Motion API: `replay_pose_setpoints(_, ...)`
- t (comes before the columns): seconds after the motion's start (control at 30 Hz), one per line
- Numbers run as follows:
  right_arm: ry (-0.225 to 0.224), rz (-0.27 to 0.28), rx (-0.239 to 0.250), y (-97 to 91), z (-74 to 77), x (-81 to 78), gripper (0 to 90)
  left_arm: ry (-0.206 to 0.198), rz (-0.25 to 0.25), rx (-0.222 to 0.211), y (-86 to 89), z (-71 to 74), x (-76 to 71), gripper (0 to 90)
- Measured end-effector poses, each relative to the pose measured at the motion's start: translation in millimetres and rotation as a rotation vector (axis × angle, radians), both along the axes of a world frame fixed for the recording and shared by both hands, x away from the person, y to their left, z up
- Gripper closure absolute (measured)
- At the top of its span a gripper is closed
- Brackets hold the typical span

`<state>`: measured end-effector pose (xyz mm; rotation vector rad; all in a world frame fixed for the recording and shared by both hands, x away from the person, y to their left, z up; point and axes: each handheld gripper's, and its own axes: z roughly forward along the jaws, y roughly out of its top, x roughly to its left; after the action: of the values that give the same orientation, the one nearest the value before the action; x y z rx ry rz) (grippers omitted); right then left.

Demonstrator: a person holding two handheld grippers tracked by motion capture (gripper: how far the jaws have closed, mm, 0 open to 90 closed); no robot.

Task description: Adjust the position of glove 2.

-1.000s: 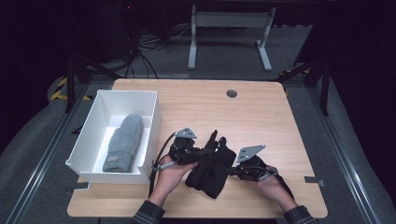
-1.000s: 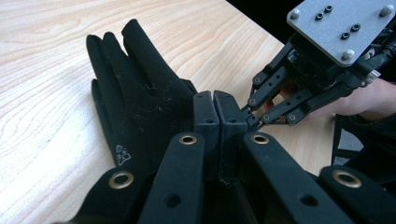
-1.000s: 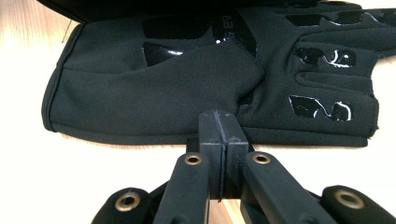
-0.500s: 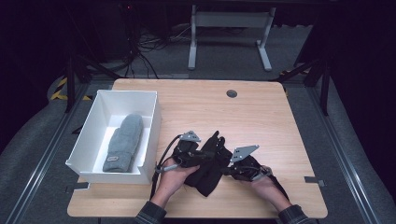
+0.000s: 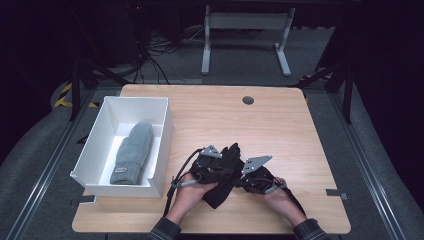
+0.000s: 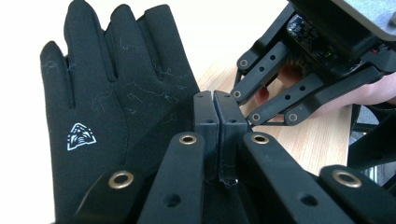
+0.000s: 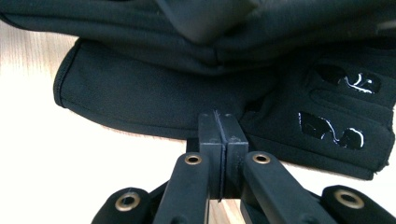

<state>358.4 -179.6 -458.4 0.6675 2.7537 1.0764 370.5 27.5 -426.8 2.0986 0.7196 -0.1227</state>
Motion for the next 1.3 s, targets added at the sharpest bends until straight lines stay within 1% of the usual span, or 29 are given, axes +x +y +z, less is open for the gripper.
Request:
replay_pose_setpoints(0.2,-0.002,0.002,0.002,3.4,-0.6,-0.2,90.0,0.011,-0.015,0.042,-6.3,-9.4,-0.3,89.4)
replay_pose_setpoints(0.33,-0.001,0.006,-0.005,2.0,-0.3,-0.4,90.0,0.026,-0.023,0.064,-8.1,-16.7,0.8,89.2)
replay_pose_setpoints(0.37,-0.001,0.004,-0.011,0.5,0.7,-1.2,90.0,0.026,-0.023,0.064,-8.1,-16.7,0.8,89.2)
replay_pose_setpoints(0.43,-0.005,-0.005,-0.009,-4.3,3.4,-1.9,90.0,0.035,-0.034,0.089,-11.0,-21.9,0.2,89.0)
replay_pose_setpoints(0.5,-0.016,-0.022,0.001,-11.1,6.9,-1.8,90.0,0.031,-0.038,0.112,-14.3,-24.2,-0.9,89.0)
replay_pose_setpoints(0.57,-0.024,-0.042,0.013,-19.5,10.1,-0.6,89.7,0.032,-0.045,0.126,-17.0,-26.1,-1.8,89.0)
replay_pose_setpoints(0.63,-0.032,-0.067,0.023,-29.8,13.4,1.0,88.2,0.034,-0.052,0.143,-18.7,-26.4,-3.3,89.0)
replay_pose_setpoints(0.73,-0.035,-0.102,0.04,-42.8,16.7,3.0,84.1,0.02,-0.069,0.178,-20.5,-24.3,-6.8,89.1)
replay_pose_setpoints(0.77,-0.037,-0.115,0.044,-47.3,17.5,3.8,83.7,0.019,-0.073,0.178,-20.9,-24.1,-7.8,89.0)
replay_pose_setpoints(0.8,-0.037,-0.115,0.044,-47.3,17.5,3.8,83.7,0.019,-0.073,0.178,-20.9,-24.1,-7.8,88.8)
replay_pose_setpoints(0.83,-0.038,-0.141,0.057,-57.9,19.3,5.4,79.3,0.016,-0.079,0.18,-20.7,-23.6,-8.4,88.3)
replay_pose_setpoints(0.87,-0.038,-0.141,0.057,-57.9,19.3,5.4,79.3,0.017,-0.081,0.179,-20.4,-23.2,-8.4,88.3)
replay_pose_setpoints(0.9,-0.043,-0.164,0.071,-65.4,20.2,6.6,72.7,0.018,-0.085,0.168,-19.8,-22.2,-8.8,85.4)
replay_pose_setpoints(0.93,-0.043,-0.164,0.071,-65.4,20.2,6.6,72.7,0.019,-0.093,0.161,-18.9,-20.3,-9.4,85.4)
replay_pose_setpoints(0.97,-0.046,-0.179,0.073,-68.8,20.3,7.3,68.3,0.021,-0.1,0.147,-17.9,-17.8,-10.1,81.8)
replay_pose_setpoints(1.03,-0.048,-0.203,0.073,-74.5,19.7,9.0,61.2,-0.001,-0.099,0.141,-15.0,-10.6,-12.0,74.5)
replay_pose_setpoints(1.07,-0.051,-0.216,0.071,-76.5,19.5,9.5,57.2,-0.009,-0.098,0.141,-12.7,-6.4,-12.6,69.3)
replay_pose_setpoints(1.1,-0.056,-0.228,0.071,-78.1,19.5,10.1,54.6,-0.027,-0.087,0.137,-10.2,-3.1,-12.9,65.5)
replay_pose_setpoints(1.2,-0.071,-0.256,0.077,-80.5,19.8,11.6,46.9,-0.089,-0.027,0.151,-0.3,5.0,-11.1,50.8)
replay_pose_setpoints(1.23,-0.073,-0.261,0.074,-80.5,19.3,12.1,45.7,-0.106,-0.002,0.153,2.6,6.1,-10.2,47.1)
replay_pose_setpoints(1.27,-0.072,-0.263,0.069,-80.3,18.4,12.7,44.3,-0.118,0.02,0.16,5.9,6.8,-8.2,43.4)
replay_pose_setpoints(1.3,-0.073,-0.266,0.059,-79.8,16.9,13.5,43.2,-0.123,0.03,0.165,7.5,6.8,-6.6,39.2)
